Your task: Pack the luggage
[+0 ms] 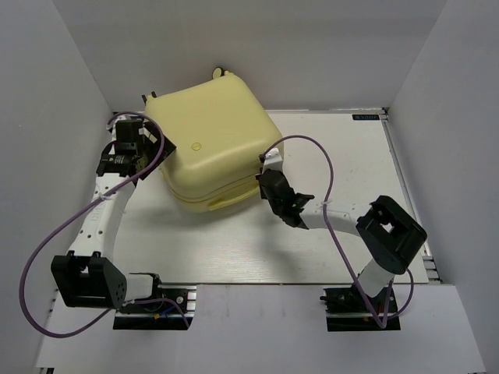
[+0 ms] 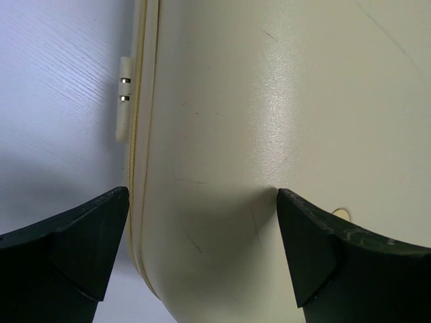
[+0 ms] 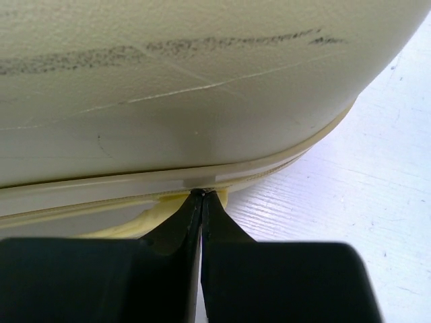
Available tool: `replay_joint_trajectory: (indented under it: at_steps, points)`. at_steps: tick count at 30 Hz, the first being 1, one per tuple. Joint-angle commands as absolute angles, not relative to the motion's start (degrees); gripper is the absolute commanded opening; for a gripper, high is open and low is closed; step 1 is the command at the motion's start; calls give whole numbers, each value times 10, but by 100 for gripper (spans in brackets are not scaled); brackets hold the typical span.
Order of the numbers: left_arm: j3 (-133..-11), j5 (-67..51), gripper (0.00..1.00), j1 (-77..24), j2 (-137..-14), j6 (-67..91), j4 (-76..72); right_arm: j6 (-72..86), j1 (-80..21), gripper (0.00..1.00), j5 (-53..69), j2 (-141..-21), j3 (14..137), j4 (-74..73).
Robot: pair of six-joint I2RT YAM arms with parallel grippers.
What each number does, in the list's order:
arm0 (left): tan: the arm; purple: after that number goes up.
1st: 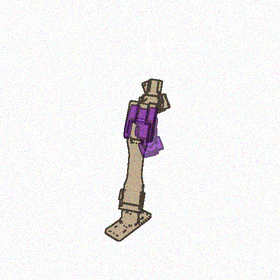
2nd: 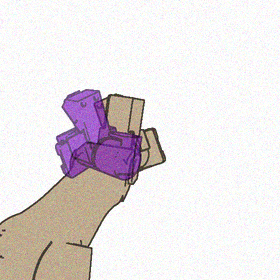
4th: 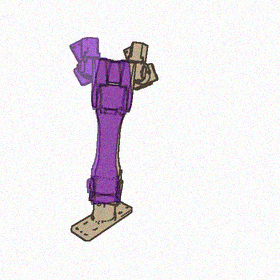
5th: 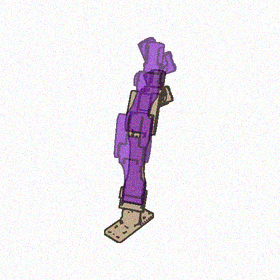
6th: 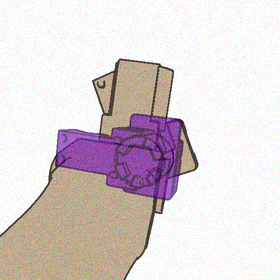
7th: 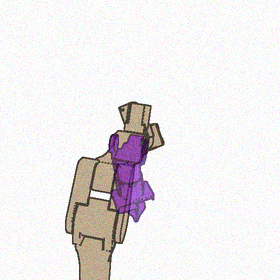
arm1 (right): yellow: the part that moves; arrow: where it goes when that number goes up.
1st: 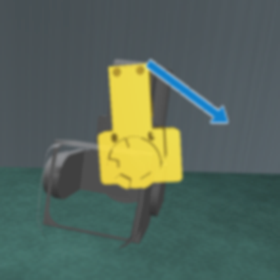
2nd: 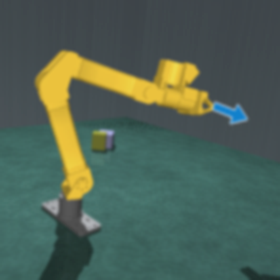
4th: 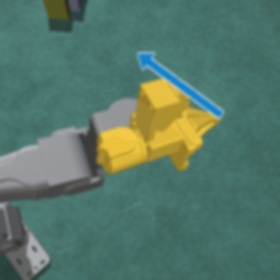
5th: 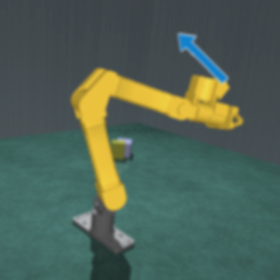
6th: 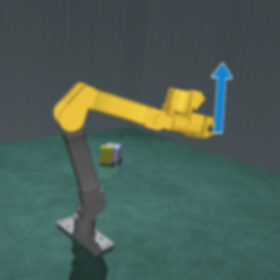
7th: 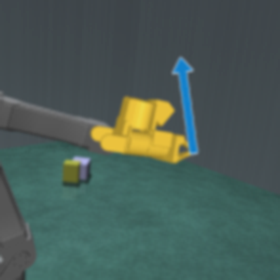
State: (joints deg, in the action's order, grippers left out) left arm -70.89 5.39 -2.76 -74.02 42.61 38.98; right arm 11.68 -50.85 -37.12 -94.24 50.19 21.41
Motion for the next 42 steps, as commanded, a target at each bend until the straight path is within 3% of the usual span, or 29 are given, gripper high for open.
replay_joint_trajectory:
  at_steps: [1,5,8,11,15,18,21,30,31,42]
  points:
    - [-702,91,100,-19,-731,394,470,110,-464,0,-387,-925,516,178]
    - [-722,68,100,-44,-706,352,487,94,-461,0,-302,-929,520,182]
    - [-663,14,97,-125,-644,114,419,82,-458,0,-253,-923,525,163]
    - [-600,10,99,-254,-545,5,382,83,-453,0,-209,-913,535,137]
    - [-540,92,99,-444,-509,-88,332,106,-443,0,-177,-910,531,122]
    - [-529,186,99,-572,-579,-106,295,110,-439,0,-156,-907,531,105]
    - [-526,291,91,-635,-665,-122,248,118,-428,0,-140,-899,532,93]
    - [-475,426,74,-651,-830,-192,41,137,-410,0,-72,-894,523,80]
    - [-469,441,74,-650,-838,-219,-29,140,-410,0,-71,-893,522,78]
    - [-452,555,71,-609,-982,-319,-252,147,-388,0,-40,-882,510,78]
